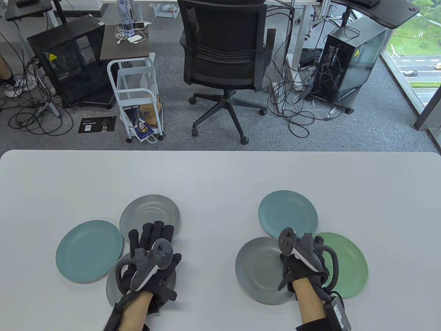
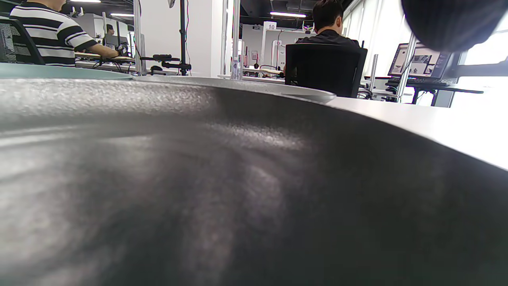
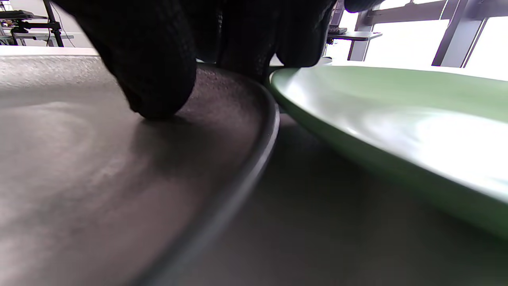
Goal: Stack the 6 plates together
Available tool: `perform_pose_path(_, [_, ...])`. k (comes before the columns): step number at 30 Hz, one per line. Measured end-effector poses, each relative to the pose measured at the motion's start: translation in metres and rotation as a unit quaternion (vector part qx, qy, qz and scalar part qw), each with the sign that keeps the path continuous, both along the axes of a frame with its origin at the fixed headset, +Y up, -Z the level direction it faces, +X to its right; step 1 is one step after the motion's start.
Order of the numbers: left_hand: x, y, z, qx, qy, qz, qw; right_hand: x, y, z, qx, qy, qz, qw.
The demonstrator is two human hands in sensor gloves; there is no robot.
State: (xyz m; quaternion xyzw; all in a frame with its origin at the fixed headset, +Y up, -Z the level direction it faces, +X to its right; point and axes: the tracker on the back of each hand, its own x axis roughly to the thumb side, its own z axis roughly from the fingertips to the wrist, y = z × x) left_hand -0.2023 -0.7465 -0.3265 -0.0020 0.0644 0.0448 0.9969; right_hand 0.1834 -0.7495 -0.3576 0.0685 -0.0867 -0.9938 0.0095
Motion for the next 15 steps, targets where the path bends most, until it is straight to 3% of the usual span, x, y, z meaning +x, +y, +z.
perform_pose_path(15, [-0.003, 0.003, 0.001, 0.005, 0.006, 0.009, 1.0, -0.002, 0.014, 0.007, 0.03, 0.017, -0.018, 0.999])
